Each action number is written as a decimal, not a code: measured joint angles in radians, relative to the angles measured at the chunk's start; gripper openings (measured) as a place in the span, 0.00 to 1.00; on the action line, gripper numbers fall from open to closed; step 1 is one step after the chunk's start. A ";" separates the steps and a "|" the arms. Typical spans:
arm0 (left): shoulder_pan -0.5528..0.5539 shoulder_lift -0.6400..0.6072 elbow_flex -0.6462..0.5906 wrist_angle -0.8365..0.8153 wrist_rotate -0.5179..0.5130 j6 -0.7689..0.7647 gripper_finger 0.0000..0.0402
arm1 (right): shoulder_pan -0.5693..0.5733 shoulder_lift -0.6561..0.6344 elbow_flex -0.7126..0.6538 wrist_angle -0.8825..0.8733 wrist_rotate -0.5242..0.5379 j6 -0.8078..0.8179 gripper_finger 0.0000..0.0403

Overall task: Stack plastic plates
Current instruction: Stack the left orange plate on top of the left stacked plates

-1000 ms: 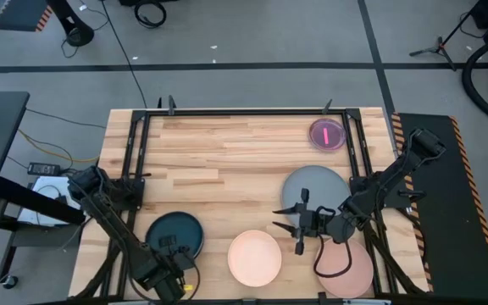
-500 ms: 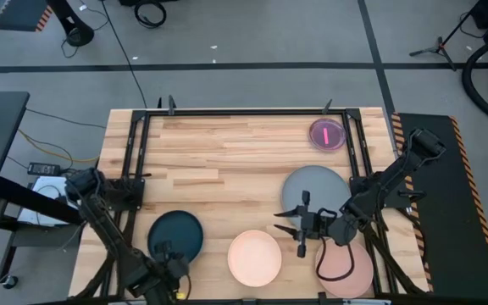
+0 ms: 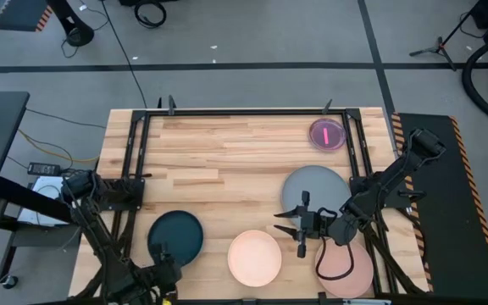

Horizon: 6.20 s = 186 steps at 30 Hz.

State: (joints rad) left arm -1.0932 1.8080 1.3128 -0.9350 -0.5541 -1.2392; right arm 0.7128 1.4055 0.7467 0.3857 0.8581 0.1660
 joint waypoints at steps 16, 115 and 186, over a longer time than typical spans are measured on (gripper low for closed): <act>-0.058 0.000 0.000 -0.023 -0.153 -0.268 0.62 | 0.000 0.000 0.000 0.001 -0.115 0.032 0.35; 0.267 0.184 0.000 0.713 -0.231 0.965 0.64 | -0.001 0.693 0.788 -0.901 -0.623 0.304 0.03; 0.299 0.175 0.219 0.174 -0.369 1.083 0.12 | -0.075 0.373 0.790 -0.717 -0.405 0.305 0.40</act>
State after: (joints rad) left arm -0.7944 1.9831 1.5315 -0.7610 -0.9233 -0.1557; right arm 0.6377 1.7789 1.5368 -0.3312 0.4529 0.4705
